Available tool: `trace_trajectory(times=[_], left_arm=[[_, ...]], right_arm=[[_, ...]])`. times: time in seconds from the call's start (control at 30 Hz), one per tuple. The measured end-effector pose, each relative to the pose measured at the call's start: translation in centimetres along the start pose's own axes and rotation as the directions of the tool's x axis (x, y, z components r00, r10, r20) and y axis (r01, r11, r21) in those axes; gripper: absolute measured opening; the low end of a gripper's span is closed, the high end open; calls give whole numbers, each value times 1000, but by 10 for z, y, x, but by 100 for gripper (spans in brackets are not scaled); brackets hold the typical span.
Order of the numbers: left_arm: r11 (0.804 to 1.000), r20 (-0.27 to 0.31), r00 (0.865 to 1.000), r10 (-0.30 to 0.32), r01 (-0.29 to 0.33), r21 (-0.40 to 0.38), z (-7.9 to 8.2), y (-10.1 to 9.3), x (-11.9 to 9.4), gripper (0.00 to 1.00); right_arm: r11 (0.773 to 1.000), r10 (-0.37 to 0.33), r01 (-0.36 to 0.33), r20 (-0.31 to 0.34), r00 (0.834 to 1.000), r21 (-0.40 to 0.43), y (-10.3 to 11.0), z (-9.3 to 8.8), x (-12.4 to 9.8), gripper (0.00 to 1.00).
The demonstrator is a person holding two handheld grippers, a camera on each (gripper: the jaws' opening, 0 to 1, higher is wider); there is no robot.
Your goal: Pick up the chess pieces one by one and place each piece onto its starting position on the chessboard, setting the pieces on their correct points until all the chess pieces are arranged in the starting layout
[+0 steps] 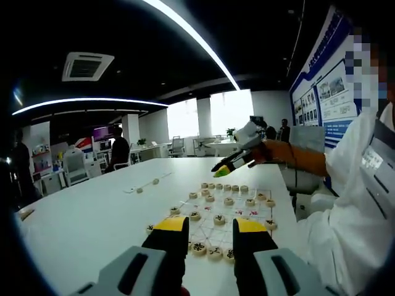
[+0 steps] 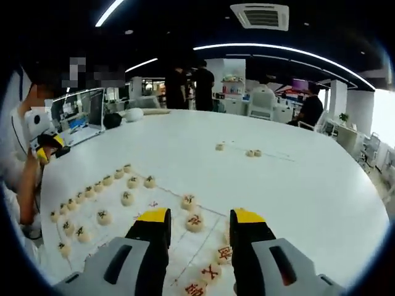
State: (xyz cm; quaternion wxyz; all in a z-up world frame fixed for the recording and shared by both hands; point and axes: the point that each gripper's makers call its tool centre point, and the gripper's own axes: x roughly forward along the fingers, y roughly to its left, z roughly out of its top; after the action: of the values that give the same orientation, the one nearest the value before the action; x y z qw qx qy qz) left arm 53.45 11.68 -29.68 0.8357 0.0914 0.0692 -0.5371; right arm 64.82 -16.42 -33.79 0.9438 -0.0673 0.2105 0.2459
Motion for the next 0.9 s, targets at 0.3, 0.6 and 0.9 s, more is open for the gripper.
trace_trajectory(times=[0.3, 0.6, 0.9], left_arm=[[1000, 3, 1000, 8, -8, -7, -1, 4, -3, 30], [1000, 10, 1000, 14, -14, -12, -1, 8, -5, 30], [1000, 9, 1000, 20, -19, -19, -3, 12, -6, 30]], right_arm=[[1000, -24, 24, -9, 1000, -11, -19, 28, 78, 38], [999, -48, 48, -43, 998, -13, -34, 39, 164, 36], [992, -102, 102, -8, 995, 72, -58, 59, 233, 37]])
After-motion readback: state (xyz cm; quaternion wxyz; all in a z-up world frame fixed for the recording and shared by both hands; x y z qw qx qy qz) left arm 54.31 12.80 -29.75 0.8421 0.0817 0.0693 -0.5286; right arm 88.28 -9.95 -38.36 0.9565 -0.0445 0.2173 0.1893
